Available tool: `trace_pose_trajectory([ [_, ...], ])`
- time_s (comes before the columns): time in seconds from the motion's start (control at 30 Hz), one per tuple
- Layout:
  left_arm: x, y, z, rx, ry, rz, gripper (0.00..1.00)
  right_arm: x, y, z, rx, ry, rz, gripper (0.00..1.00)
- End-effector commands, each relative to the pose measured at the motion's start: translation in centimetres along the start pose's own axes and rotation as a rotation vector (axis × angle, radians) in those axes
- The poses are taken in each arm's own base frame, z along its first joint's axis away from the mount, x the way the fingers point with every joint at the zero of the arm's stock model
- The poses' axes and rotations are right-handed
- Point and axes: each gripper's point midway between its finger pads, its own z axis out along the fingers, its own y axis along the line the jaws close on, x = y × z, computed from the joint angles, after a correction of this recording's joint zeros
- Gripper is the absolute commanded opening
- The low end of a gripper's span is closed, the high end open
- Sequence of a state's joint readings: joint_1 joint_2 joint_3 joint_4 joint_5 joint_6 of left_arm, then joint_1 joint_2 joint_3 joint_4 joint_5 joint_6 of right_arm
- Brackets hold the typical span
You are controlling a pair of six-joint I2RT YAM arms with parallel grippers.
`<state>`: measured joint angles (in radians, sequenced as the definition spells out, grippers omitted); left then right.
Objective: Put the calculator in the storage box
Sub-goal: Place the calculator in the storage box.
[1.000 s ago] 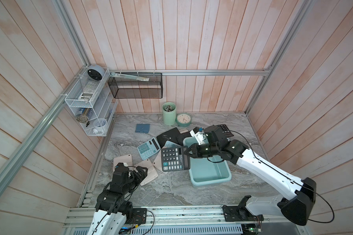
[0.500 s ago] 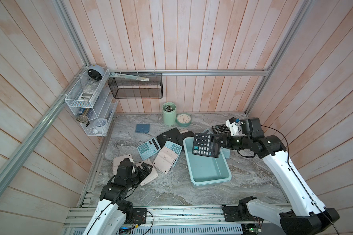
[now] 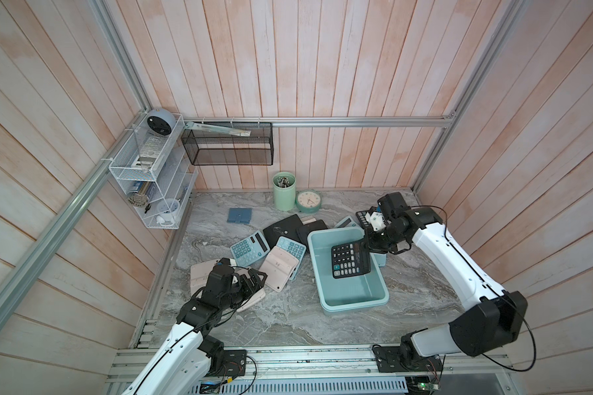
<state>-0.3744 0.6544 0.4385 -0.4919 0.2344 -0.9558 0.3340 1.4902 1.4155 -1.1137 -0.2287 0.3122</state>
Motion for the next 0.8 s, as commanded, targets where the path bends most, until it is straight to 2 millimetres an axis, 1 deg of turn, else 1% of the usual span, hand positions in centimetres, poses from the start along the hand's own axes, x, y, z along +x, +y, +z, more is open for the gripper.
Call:
trace_pose_trajectory([
  [0.0, -0.3, -0.2, -0.1, 0.026, -0.032, -0.009, 1.0, -0.7, 1.1, 1.2, 0.012, 0.014, -0.028, 0.0],
  [0.1, 0.3, 0.4, 0.0, 0.026, -0.019, -0.018, 1.0, -1.1, 1.6, 3.1, 0.013, 0.047, -0.033, 0.0],
  [0.23, 0.7, 0.7, 0.0, 0.02, -0.012, -0.022, 1.0, -1.5, 2.4, 5.4, 0.003, 0.083, -0.037, 0.0],
  [0.37, 0.8, 0.8, 0.1, 0.025, -0.011, -0.028, 1.0, -1.4, 2.2, 7.1, 0.029, 0.138, -0.053, 0.0],
  [0.5, 0.9, 1.1, 0.3, 0.017, -0.01, -0.032, 1.0, -1.2, 0.8, 8.2, 0.111, 0.165, -0.08, 0.0],
  [0.57, 0.8, 1.1, 0.4, 0.018, -0.011, -0.034, 1.0, -1.3, 0.4, 8.4, 0.13, 0.156, -0.086, 0.06],
  [0.77, 0.4, 1.0, 0.7, 0.027, -0.029, -0.049, 1.0, -2.2, 0.1, 8.0, 0.153, 0.106, -0.108, 0.17],
])
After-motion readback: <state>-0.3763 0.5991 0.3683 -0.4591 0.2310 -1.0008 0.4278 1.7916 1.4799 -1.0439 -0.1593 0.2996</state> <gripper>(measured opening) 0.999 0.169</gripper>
